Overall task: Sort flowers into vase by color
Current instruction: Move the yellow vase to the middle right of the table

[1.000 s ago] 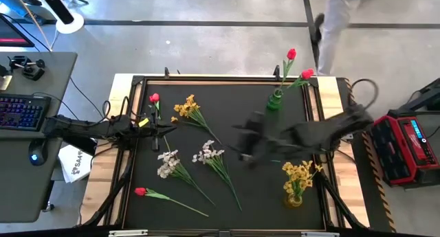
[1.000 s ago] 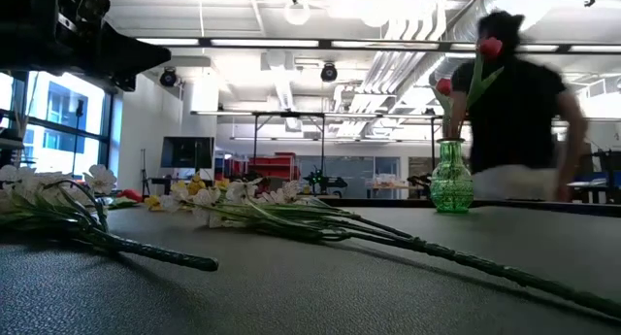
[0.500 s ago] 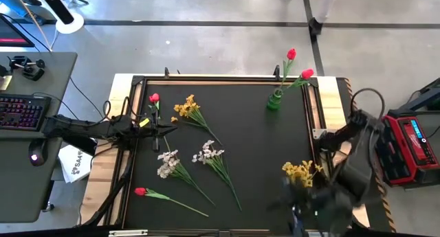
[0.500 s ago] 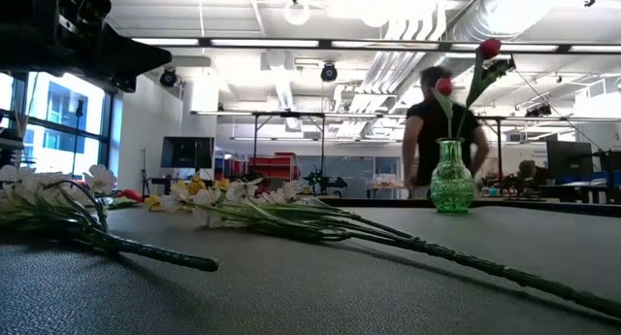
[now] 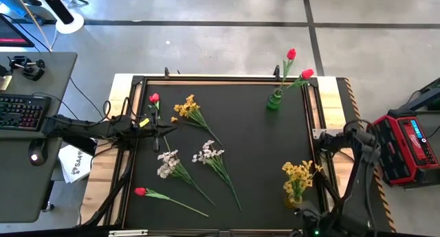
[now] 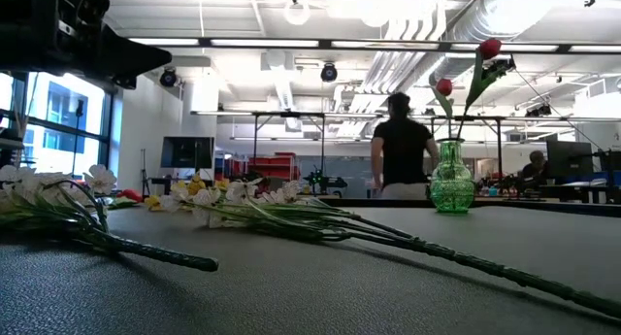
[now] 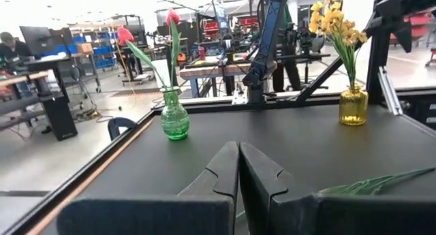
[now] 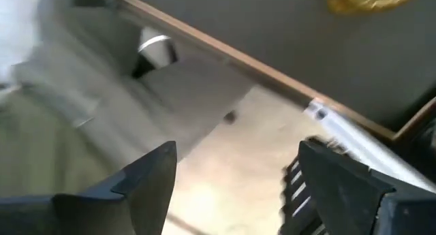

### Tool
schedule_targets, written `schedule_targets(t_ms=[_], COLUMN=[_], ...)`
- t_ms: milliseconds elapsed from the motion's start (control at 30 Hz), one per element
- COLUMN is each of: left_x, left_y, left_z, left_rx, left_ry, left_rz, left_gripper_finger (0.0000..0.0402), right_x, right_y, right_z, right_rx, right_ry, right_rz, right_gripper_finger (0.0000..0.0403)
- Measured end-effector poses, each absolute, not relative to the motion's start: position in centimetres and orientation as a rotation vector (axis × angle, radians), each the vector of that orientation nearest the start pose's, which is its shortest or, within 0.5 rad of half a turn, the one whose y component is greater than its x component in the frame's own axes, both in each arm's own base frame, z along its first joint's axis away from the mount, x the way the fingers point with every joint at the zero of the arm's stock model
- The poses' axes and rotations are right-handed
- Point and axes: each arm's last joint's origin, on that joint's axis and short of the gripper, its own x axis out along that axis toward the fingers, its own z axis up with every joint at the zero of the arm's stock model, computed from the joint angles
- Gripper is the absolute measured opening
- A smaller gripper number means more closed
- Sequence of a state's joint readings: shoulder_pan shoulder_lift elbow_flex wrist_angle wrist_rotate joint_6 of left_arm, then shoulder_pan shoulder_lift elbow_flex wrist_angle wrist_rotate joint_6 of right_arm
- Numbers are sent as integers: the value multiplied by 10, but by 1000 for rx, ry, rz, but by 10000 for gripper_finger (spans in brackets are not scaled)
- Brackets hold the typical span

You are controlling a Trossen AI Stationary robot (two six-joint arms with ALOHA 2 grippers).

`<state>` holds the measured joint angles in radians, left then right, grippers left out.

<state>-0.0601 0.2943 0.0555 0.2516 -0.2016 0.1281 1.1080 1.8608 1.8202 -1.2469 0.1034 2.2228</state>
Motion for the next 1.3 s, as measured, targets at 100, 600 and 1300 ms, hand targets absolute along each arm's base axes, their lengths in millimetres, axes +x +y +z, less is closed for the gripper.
schedule_targets(t_ms=[100, 600, 1300], left_x=[116, 116, 116], left_y=[-1, -1, -1], left_z=[182, 179, 178], left_rx=[140, 108, 93], left_ry=[-3, 22, 33], left_rz=[142, 133, 131], left_gripper_finger=[0, 0, 0], right_x=[169, 172, 164], right_y=[333, 325, 317], right_z=[298, 256, 227], right_rx=[1004, 565, 563], right_ry=[1304, 1223, 1152], right_rz=[-677, -887, -1049], right_gripper_finger=[291, 291, 288])
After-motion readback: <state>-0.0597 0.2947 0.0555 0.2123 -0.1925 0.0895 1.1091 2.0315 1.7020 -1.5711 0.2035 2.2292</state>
